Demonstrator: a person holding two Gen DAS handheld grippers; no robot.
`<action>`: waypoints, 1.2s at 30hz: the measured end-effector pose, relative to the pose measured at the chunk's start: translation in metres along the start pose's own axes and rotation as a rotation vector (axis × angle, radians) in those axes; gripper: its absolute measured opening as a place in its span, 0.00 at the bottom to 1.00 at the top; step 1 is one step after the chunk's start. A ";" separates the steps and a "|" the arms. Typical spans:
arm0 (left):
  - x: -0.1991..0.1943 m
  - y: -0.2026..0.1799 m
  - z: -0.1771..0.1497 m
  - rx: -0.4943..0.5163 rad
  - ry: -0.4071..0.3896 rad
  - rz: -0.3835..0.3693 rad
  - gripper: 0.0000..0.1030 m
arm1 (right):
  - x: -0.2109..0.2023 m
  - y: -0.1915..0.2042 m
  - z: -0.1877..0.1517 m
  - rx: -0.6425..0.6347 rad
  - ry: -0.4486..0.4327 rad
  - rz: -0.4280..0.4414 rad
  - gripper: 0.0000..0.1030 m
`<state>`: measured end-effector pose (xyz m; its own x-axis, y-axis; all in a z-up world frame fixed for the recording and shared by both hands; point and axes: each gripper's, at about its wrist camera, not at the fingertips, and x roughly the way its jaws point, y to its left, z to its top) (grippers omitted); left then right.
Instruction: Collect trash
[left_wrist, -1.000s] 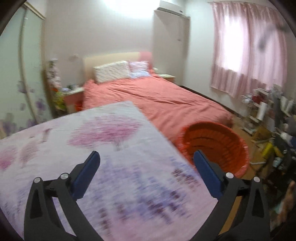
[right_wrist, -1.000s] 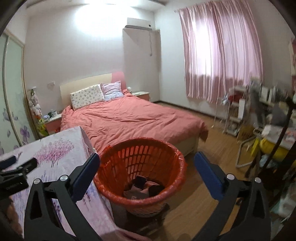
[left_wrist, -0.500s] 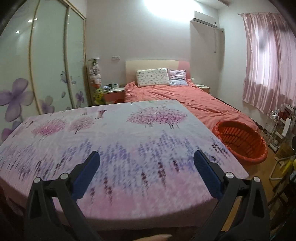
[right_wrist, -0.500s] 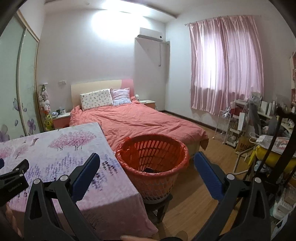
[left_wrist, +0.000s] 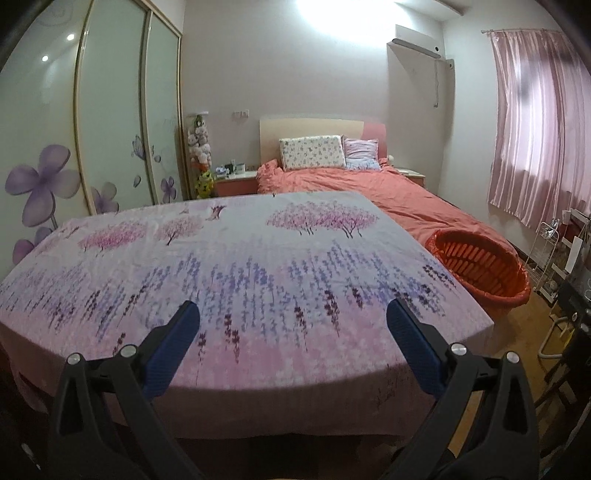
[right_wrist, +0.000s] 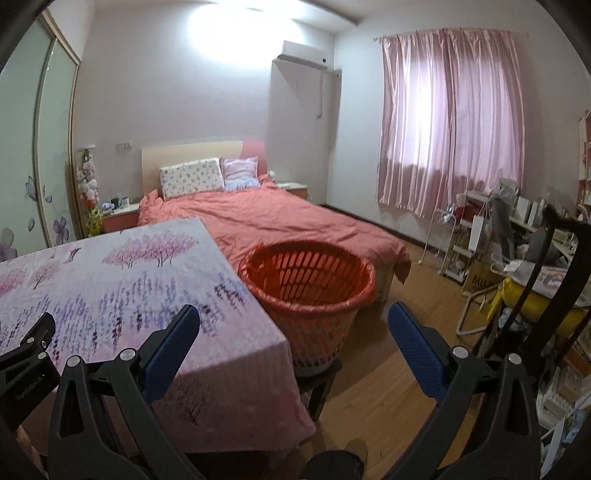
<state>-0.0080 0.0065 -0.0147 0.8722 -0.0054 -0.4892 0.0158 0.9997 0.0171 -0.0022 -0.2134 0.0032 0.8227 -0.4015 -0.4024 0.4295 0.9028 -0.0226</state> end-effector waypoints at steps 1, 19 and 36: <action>0.000 0.000 -0.001 -0.004 0.008 -0.004 0.96 | 0.002 0.000 0.000 0.001 0.019 0.001 0.98; 0.003 -0.003 -0.010 -0.027 0.089 -0.028 0.96 | 0.000 0.000 -0.010 0.026 0.096 -0.029 0.98; -0.005 -0.008 -0.007 -0.021 0.065 -0.043 0.96 | 0.000 -0.001 -0.007 0.033 0.098 -0.021 0.98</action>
<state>-0.0155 -0.0015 -0.0182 0.8375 -0.0479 -0.5443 0.0420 0.9988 -0.0234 -0.0051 -0.2129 -0.0036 0.7738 -0.4016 -0.4899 0.4596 0.8881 -0.0019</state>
